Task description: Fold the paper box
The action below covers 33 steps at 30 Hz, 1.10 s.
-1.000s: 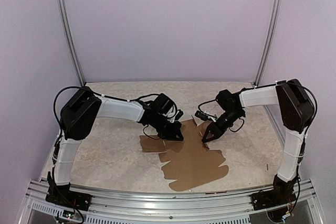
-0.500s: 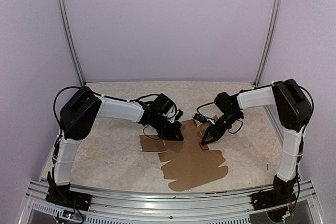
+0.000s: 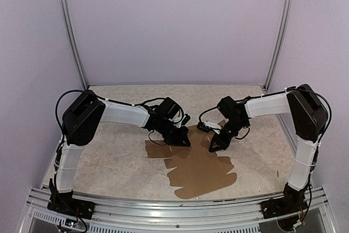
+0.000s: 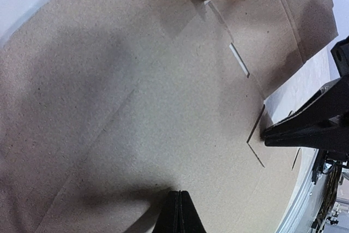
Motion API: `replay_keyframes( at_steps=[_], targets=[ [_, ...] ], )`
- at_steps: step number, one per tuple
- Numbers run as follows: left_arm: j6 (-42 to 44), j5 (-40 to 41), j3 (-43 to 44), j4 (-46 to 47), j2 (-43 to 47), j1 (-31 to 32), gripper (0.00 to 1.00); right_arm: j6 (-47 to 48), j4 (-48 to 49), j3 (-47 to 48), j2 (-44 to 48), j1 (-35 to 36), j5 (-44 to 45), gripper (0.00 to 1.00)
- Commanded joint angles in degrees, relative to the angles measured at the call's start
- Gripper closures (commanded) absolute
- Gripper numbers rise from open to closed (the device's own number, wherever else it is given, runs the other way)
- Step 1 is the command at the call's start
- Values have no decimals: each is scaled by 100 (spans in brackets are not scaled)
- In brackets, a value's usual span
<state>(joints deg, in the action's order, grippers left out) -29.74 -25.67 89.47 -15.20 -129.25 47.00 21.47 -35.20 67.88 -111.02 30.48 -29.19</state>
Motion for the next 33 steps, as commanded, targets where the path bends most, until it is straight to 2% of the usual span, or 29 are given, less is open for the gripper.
replay_keyframes(
  at_steps=[1, 5, 9, 12, 14, 18, 22, 26, 29, 33],
  targets=[
    [27, 195, -271, -364, -210, 63, 99, 244, 361, -624, -520, 534, 1588, 96],
    [122, 539, -368, -285, 41, 55, 94, 262, 361, -752, -708, 591, 1749, 97],
    [-134, 1541, -767, -312, 818, 70, 67, 203, 294, -778, -973, 591, 1486, 99],
    [-514, 2480, -1561, -181, 1861, 141, 55, 154, 277, -800, -1097, 591, 1265, 100],
    [-898, 3054, -2267, -215, 2500, 206, 52, 136, 257, -771, -1138, 591, 1218, 100],
    [-1812, 3249, -3160, -743, 3554, 241, 49, 69, 272, -725, -1110, 593, 1154, 100],
    [-2649, 3304, -3784, -951, 4071, 364, 45, 34, 301, -710, -1097, 591, 1163, 100],
    [-3245, 3288, -4005, -954, 4308, 358, 42, 32, 295, -714, -1123, 592, 1203, 100],
    [-3827, 3248, -4366, -723, 4450, 344, 40, 32, 311, -730, -1100, 582, 1241, 100],
    [-4207, 3167, -5073, 33, 4770, 309, 41, 31, 360, -791, -1038, 582, 1298, 100]
  ],
)
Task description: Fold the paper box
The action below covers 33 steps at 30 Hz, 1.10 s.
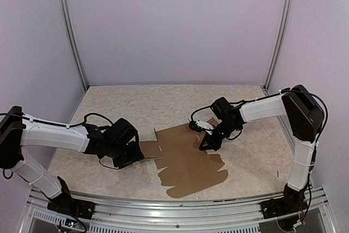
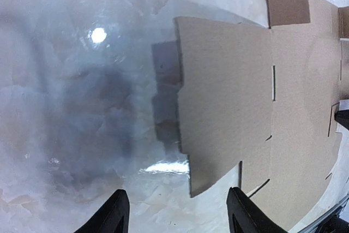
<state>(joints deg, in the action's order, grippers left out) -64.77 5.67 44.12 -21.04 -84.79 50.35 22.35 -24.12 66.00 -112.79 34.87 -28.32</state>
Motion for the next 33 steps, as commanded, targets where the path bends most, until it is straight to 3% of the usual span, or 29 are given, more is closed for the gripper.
replay_keyframes(
  at_steps=[1, 5, 13, 27, 33],
  targets=[
    [-645, -70, -736, 1026, 395, -54, 43, -61, -749, -593, -865, 143, 1214, 100],
    [-170, -416, -1220, 2552, 477, -241, 55, -55, -754, -544, -837, 143, 1226, 99],
    [820, -953, -520, 2680, -257, -661, 83, -52, -825, -626, -429, 143, 1254, 97],
    [2015, -1624, 931, 2466, -1622, -1304, 88, 375, -1368, -868, 326, 143, 1024, 89],
    [2525, -1874, 1734, 2323, -2165, -1429, 88, 193, -1633, -611, 311, 143, 711, 77]
  ],
)
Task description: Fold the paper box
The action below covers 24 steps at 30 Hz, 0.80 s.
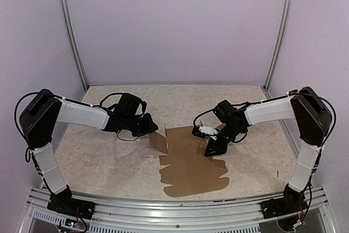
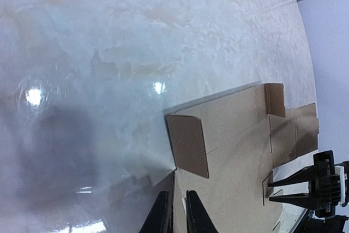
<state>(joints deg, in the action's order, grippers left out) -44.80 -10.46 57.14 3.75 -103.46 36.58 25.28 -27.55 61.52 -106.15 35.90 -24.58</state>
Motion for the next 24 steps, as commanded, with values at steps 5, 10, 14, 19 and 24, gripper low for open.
replay_keyframes(
  at_steps=[5, 10, 14, 19, 24],
  targets=[
    [634, -497, 856, -217, -745, -89, 89, -22, -1244, -47, -444, -4, 584, 76],
    [586, -581, 930, -325, -789, -89, 86, 41, -1197, 37, -333, -238, 600, 77],
    [529, 11, 1089, -1397, -364, -89, 63, 61, -1163, 19, -333, -310, 566, 77],
    [152, 605, 446, -2124, 925, -90, 46, -12, -1048, -82, -404, -311, 470, 77],
    [-503, 174, -286, -2260, 1658, -35, 43, -58, -978, -69, -433, -312, 491, 77]
  ],
)
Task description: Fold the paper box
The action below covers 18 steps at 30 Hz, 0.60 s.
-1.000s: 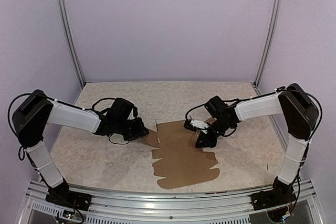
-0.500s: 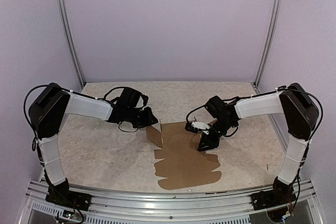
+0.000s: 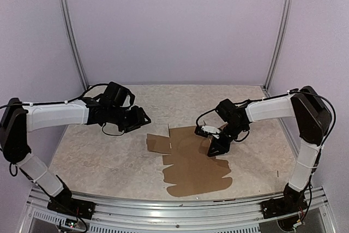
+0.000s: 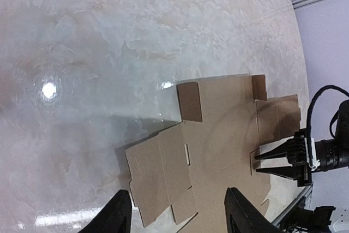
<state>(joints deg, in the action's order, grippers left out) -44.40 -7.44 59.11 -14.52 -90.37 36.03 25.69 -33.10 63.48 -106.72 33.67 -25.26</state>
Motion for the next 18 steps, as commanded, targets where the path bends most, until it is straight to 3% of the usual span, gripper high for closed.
replay_keyframes(
  at_steps=[1, 11, 13, 18],
  targets=[
    [-646, -170, -596, -404, 408, 57, 42, -107, -425, -248, -375, -89, 561, 77],
    [-908, -510, -814, 291, -313, 395, 44, -256, -373, -253, -359, -90, 585, 77],
    [-888, -682, -811, 538, -486, 396, 52, -266, -367, -290, -345, -89, 583, 77],
    [-945, -978, -766, 979, -791, 308, 83, -262, -387, -321, -267, -88, 592, 77]
  ],
)
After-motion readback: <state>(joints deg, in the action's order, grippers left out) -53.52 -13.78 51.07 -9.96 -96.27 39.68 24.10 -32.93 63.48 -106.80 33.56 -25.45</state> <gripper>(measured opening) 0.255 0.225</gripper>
